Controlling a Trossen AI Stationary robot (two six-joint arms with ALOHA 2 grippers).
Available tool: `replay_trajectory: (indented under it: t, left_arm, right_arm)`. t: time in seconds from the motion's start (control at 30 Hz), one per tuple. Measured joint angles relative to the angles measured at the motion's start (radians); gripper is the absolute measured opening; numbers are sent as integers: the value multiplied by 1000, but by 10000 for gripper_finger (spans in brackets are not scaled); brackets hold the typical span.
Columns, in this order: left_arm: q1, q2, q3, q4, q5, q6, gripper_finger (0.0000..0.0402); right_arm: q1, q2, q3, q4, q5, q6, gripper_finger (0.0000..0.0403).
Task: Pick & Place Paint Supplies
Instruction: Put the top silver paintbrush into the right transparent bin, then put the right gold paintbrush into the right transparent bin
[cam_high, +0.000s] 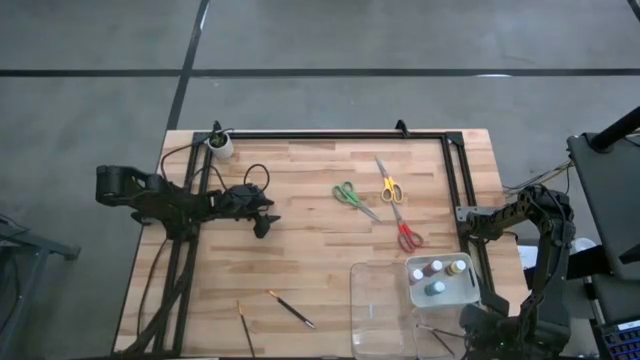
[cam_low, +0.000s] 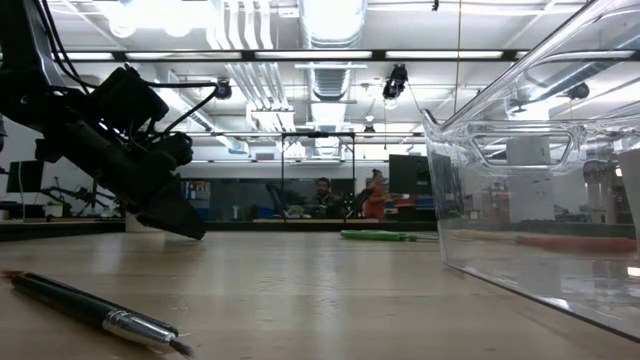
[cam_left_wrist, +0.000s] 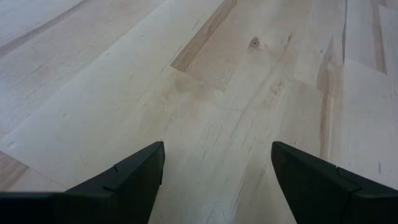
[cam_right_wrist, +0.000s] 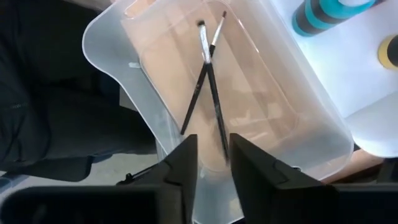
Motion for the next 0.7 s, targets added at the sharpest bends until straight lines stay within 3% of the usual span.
replay_trajectory:
  t: [0.17, 0.43, 0.7]
  left_arm:
    - [0, 0, 0, 0, 0, 0, 304]
    - [0, 0, 0, 0, 0, 0, 304]
    - [0, 0, 0, 0, 0, 0, 304]
  right_arm:
    - [0, 0, 0, 0, 0, -21, 120]
    - [0, -5, 0, 0, 9, -46, 122]
    - [1, -61, 34, -61, 181, -51, 123]
